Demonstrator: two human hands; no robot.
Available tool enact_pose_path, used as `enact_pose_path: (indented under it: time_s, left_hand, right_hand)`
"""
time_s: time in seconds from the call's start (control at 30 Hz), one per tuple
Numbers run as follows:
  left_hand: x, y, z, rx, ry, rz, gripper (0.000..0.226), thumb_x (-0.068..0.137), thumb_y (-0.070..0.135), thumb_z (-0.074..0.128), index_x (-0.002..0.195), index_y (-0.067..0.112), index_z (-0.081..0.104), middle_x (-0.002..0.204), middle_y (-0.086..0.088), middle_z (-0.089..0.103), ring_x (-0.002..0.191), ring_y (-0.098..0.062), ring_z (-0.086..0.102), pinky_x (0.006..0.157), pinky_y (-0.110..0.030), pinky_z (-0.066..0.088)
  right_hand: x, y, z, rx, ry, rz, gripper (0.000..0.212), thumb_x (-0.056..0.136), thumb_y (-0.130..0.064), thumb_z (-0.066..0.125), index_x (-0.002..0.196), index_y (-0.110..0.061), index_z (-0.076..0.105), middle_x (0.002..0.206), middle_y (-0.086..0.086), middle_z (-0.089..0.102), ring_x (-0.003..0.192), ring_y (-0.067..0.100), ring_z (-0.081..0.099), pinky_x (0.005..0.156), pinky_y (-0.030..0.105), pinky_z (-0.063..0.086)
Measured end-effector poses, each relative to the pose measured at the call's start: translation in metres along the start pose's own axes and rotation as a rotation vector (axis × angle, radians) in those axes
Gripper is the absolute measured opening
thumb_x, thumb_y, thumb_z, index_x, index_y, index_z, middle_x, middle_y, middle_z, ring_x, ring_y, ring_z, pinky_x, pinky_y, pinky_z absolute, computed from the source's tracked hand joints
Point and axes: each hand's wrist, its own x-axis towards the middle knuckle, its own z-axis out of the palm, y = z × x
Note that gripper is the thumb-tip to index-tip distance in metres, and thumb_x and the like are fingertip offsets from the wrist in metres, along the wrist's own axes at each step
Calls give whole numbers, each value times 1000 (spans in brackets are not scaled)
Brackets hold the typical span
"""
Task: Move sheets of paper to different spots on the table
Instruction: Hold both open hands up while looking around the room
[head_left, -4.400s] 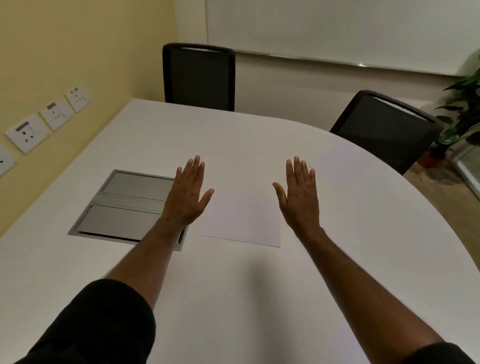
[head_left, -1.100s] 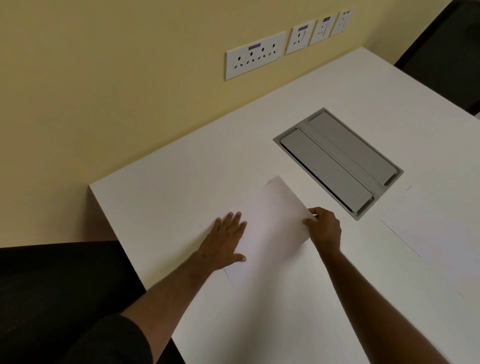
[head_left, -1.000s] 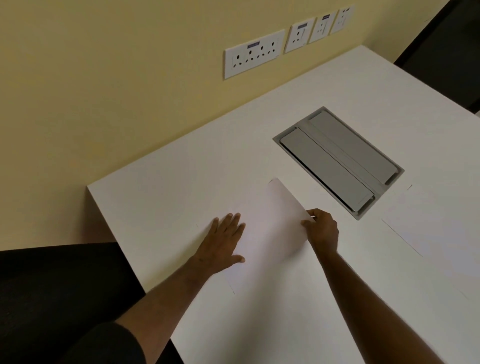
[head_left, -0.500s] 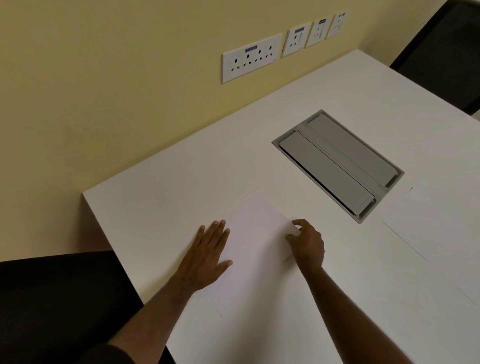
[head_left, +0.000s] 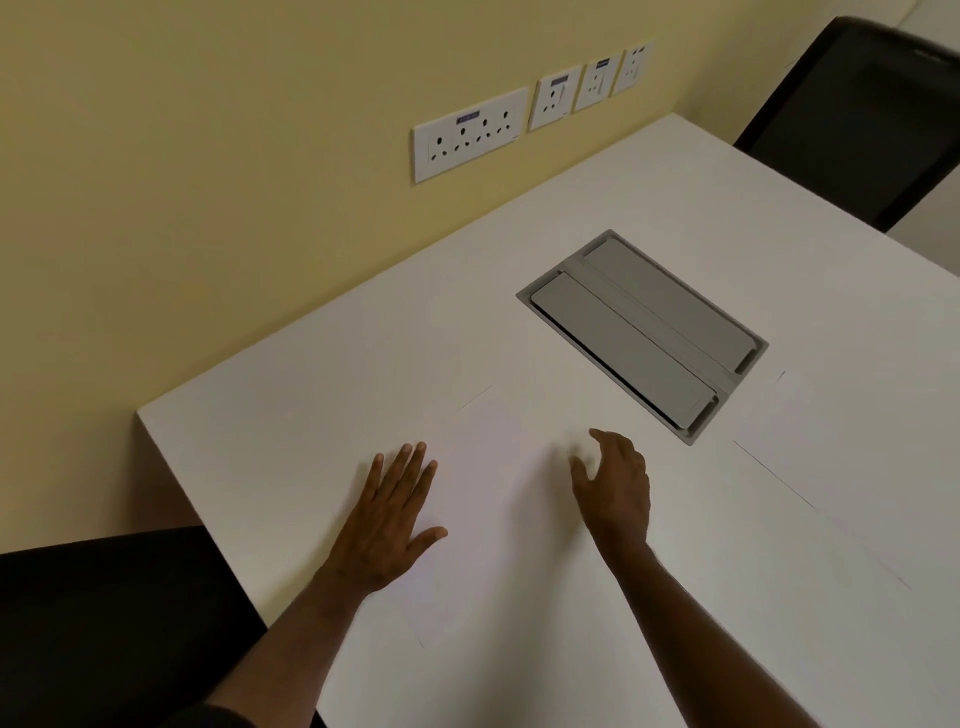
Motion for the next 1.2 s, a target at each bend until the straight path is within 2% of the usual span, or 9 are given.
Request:
enact_pose_path:
  time_s: [0.07, 0.13, 0.27, 0.33, 0.47, 0.67, 0.83, 1.0, 1.2]
  left_hand:
    - [15, 2, -14, -20, 8, 25, 82, 103, 63, 29, 160, 6, 16, 170, -16, 8, 158, -31, 7, 122, -58, 23]
    - [39, 5, -33, -27, 29, 55, 82, 104, 63, 28, 160, 5, 17, 169, -17, 8, 157, -31, 7, 122, -57, 25]
    - [104, 24, -92, -57, 103, 109, 84, 103, 65, 26, 160, 5, 15, 170, -15, 6, 158, -28, 5, 122, -55, 24]
    - [138, 41, -131, -82, 163, 147, 89, 100, 70, 23, 161, 5, 13, 170, -13, 5, 158, -26, 3, 125, -53, 20]
    - [198, 86, -215, -100, 315, 218, 95, 97, 73, 25, 161, 5, 7, 171, -12, -1, 158, -24, -4, 128, -48, 7]
    - [269, 176, -330, -125, 492, 335, 81, 100, 53, 25, 161, 4, 5, 170, -16, 0, 158, -27, -1, 127, -53, 10]
    - [291, 260, -407, -134, 642, 475, 87, 98, 56, 32, 161, 3, 3, 170, -16, -3, 158, -27, -4, 129, -46, 7]
    - [287, 345, -447, -190, 729, 594, 94, 97, 60, 37, 160, 0, 0, 169, -18, -7, 158, -28, -6, 128, -47, 8]
    - [269, 445, -478, -198, 820, 746, 88, 99, 55, 35, 159, -1, 3, 169, -22, -3, 157, -32, -3, 127, -49, 11]
  right_hand:
    - [3, -3, -12, -70, 31, -105, 52, 98, -37, 57, 142, -12, 52, 141, 8, 58, 131, 29, 53, 111, 42, 39]
    - [9, -8, -27, -168, 54, -209, 61, 100, -49, 42, 147, -9, 46, 147, 12, 53, 138, 30, 48, 121, 44, 30]
    - [26, -31, -76, -242, 108, -325, 74, 103, -57, 24, 160, -9, 20, 167, 12, 21, 156, 26, 15, 128, 43, 7]
    - [35, -43, -111, -265, 151, -363, 75, 104, -57, 20, 161, -10, 12, 169, 10, 10, 157, 23, 4, 128, 42, 4]
    - [54, -60, -199, -324, 267, -410, 75, 104, -57, 13, 161, -8, 10, 169, 12, 7, 157, 23, 2, 128, 42, 3]
    - [56, -61, -343, -431, 522, -376, 68, 107, -48, 13, 161, -6, 7, 170, 12, 0, 157, 24, -4, 128, 44, 4]
    - [30, -43, -440, -531, 678, -288, 70, 108, -48, 7, 160, -2, 12, 169, 17, 5, 157, 29, 2, 127, 49, 7]
    - [-16, -12, -511, -639, 791, -213, 68, 108, -46, 15, 159, -1, 12, 169, 17, 4, 157, 29, 3, 128, 48, 7]
    - [-91, 35, -578, -709, 882, -65, 67, 108, -45, 17, 159, -1, 16, 169, 18, 8, 157, 30, 5, 127, 48, 8]
